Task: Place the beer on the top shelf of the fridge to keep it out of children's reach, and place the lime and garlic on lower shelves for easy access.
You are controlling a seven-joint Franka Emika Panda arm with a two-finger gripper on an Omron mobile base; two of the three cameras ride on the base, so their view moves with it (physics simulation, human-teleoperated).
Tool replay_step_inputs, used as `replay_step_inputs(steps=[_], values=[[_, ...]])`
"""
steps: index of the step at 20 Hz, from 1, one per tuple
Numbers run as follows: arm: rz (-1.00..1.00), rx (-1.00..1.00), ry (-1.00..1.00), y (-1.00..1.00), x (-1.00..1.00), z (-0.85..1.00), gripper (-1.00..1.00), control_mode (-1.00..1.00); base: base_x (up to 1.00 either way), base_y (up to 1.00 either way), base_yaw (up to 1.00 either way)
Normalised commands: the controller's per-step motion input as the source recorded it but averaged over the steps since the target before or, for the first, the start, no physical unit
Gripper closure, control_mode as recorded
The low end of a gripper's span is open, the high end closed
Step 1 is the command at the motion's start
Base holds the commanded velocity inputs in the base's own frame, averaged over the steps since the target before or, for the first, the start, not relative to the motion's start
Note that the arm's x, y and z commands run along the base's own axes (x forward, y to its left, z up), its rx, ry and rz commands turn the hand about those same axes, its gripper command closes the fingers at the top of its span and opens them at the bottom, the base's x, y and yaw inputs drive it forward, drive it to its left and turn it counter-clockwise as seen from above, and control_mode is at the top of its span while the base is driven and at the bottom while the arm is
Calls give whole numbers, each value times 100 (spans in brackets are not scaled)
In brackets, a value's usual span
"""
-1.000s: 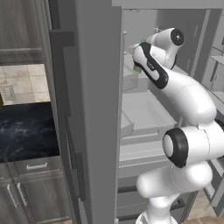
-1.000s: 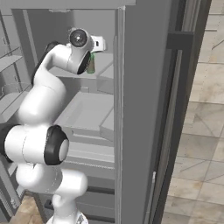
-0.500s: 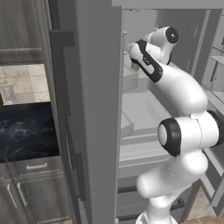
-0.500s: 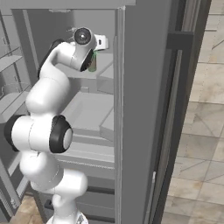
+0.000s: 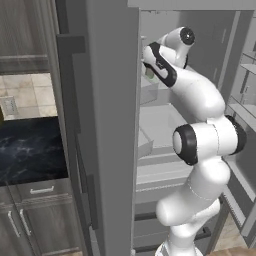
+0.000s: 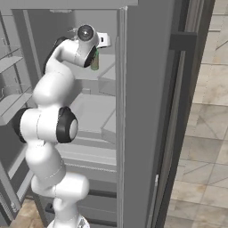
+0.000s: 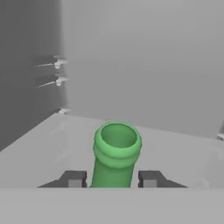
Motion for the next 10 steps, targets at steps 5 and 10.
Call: replay_step_inputs(steps=[5, 10], values=[[0, -2, 0, 25, 39, -20, -100, -100, 0, 0, 0], [0, 0, 0, 3, 6, -15, -100, -100, 0, 0, 0]])
